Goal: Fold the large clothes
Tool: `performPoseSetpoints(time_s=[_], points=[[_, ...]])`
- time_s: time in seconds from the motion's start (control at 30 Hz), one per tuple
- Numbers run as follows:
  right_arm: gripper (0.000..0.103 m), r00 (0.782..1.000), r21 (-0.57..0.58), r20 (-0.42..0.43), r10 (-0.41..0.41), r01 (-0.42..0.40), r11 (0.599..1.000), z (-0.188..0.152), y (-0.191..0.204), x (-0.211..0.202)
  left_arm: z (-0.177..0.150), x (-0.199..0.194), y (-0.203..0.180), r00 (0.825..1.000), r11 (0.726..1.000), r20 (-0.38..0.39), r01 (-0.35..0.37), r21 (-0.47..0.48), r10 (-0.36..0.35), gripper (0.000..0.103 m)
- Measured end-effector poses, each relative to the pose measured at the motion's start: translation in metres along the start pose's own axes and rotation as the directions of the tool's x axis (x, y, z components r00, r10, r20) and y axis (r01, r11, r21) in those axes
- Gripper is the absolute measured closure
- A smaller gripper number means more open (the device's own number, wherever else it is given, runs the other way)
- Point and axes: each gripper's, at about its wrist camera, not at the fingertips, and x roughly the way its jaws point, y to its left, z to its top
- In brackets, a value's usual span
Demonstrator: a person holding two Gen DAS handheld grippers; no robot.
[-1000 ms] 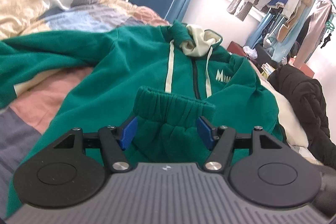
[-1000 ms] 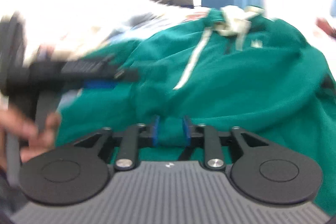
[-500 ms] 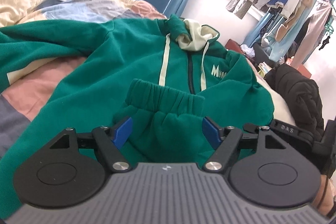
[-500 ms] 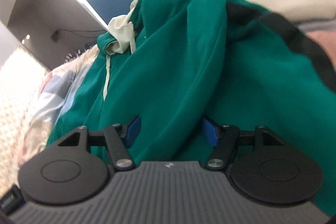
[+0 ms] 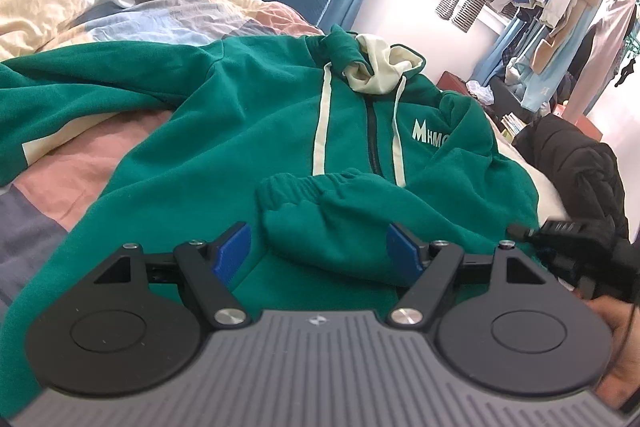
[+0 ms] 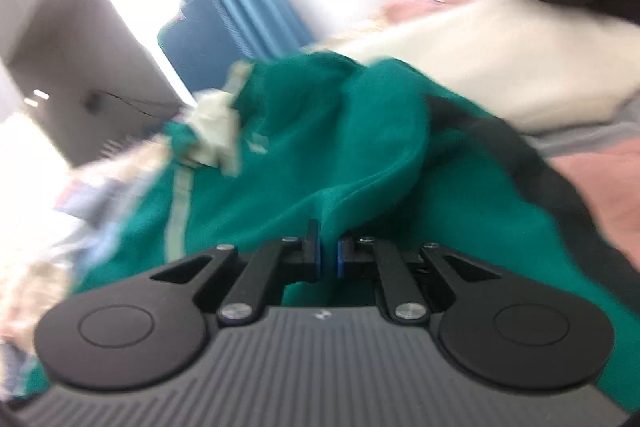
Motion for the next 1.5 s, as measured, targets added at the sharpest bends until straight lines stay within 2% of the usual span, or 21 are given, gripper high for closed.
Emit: performPoseSetpoints(time_s=[0.1,0.2,0.27,0.33,0.37,0.47,0.5,0.6,0.67,0.73,0.8,0.83,0.87,0.93,1.03,1.07,1.13,1.33,1.37,1.5], points=[[0.090,0.996,0.054,-0.089,-0.031,0.036,0.998,-0.007,-0.014,0.011,0.000,0.001,0.001,1.000,1.000,-0.009,-0.016,0.001,0.016,0.024],[0.082,0.993,0.108,-0.115,-0.028,0.040,0.993,-0.008,-0.019,0.005,0.001,0.002,0.003,0.999,0.999,-0.014,-0.034,-0.001,0.034,0.024],[0.059,0.994,0.096,-0.099,-0.043,0.052,0.994,-0.005,-0.014,-0.009,0.002,0.002,0.005,0.999,0.999,-0.015,-0.043,-0.006,0.042,0.024],[0.042,0.999,0.066,-0.032,-0.026,0.029,0.997,-0.003,-0.006,-0.026,0.003,0.002,0.007,0.998,0.998,-0.020,-0.055,-0.014,0.055,0.024],[0.041,1.000,0.037,0.002,-0.020,0.020,0.999,-0.003,0.000,-0.035,0.004,0.003,0.008,0.998,0.998,-0.024,-0.062,-0.018,0.062,0.024],[0.041,0.997,-0.049,0.073,0.026,-0.023,0.999,-0.006,0.021,-0.053,0.004,0.005,0.009,0.996,0.997,-0.038,-0.081,-0.018,0.080,0.024],[0.041,0.994,-0.088,0.079,0.076,-0.069,0.994,-0.010,0.030,-0.055,0.004,0.006,0.008,0.995,0.996,-0.044,-0.087,-0.013,0.086,0.024],[0.041,0.974,-0.210,0.014,0.227,-0.219,0.953,-0.024,0.065,-0.046,0.004,0.008,0.008,0.994,0.995,-0.052,-0.098,0.000,0.098,0.024],[0.042,0.956,-0.267,-0.041,0.290,-0.290,0.919,-0.035,0.084,-0.034,0.004,0.008,0.008,0.993,0.994,-0.051,-0.105,0.001,0.105,0.024],[0.043,0.948,-0.325,-0.080,0.308,-0.317,0.891,-0.046,0.099,-0.020,0.004,0.007,0.010,0.992,0.994,-0.048,-0.113,-0.001,0.113,0.024],[0.043,0.948,-0.372,-0.122,0.293,-0.318,0.872,-0.057,0.111,-0.006,0.006,0.007,0.013,0.992,0.993,-0.046,-0.120,-0.009,0.119,0.024],[0.048,0.948,-0.385,-0.138,0.287,-0.319,0.866,-0.062,0.114,-0.004,0.007,0.007,0.015,0.992,0.992,-0.045,-0.122,-0.013,0.121,0.024],[0.062,0.948,-0.399,-0.143,0.284,-0.318,0.860,-0.066,0.116,-0.001,0.008,0.007,0.017,0.991,0.992,-0.044,-0.126,-0.018,0.125,0.024],[0.078,0.951,-0.439,-0.150,0.272,-0.310,0.843,-0.073,0.117,-0.007,0.011,0.006,0.020,0.991,0.991,-0.041,-0.128,-0.030,0.127,0.024],[0.085,0.946,-0.496,-0.140,0.293,-0.323,0.806,-0.077,0.119,-0.025,0.015,0.005,0.024,0.992,0.991,-0.034,-0.123,-0.048,0.122,0.024],[0.085,0.949,-0.534,-0.116,0.293,-0.309,0.787,-0.079,0.119,-0.030,0.016,0.004,0.025,0.992,0.991,-0.032,-0.121,-0.053,0.120,0.024],[0.085,0.942,-0.580,-0.121,0.312,-0.322,0.748,-0.083,0.121,-0.042,0.017,0.002,0.027,0.993,0.991,-0.028,-0.116,-0.062,0.114,0.024],[0.085,0.929,-0.741,-0.202,0.311,-0.353,0.572,-0.110,0.135,-0.057,0.022,-0.007,0.032,0.997,0.992,-0.004,-0.079,-0.103,0.079,0.024],[0.085,0.922,-0.738,-0.226,0.315,-0.373,0.562,-0.115,0.137,-0.062,0.022,-0.009,0.033,0.998,0.992,0.003,-0.068,-0.110,0.068,0.024],[0.084,0.909,-0.796,-0.272,0.317,-0.398,0.456,-0.132,0.145,-0.071,0.023,-0.017,0.031,0.999,0.993,0.025,-0.026,-0.112,0.029,0.024]])
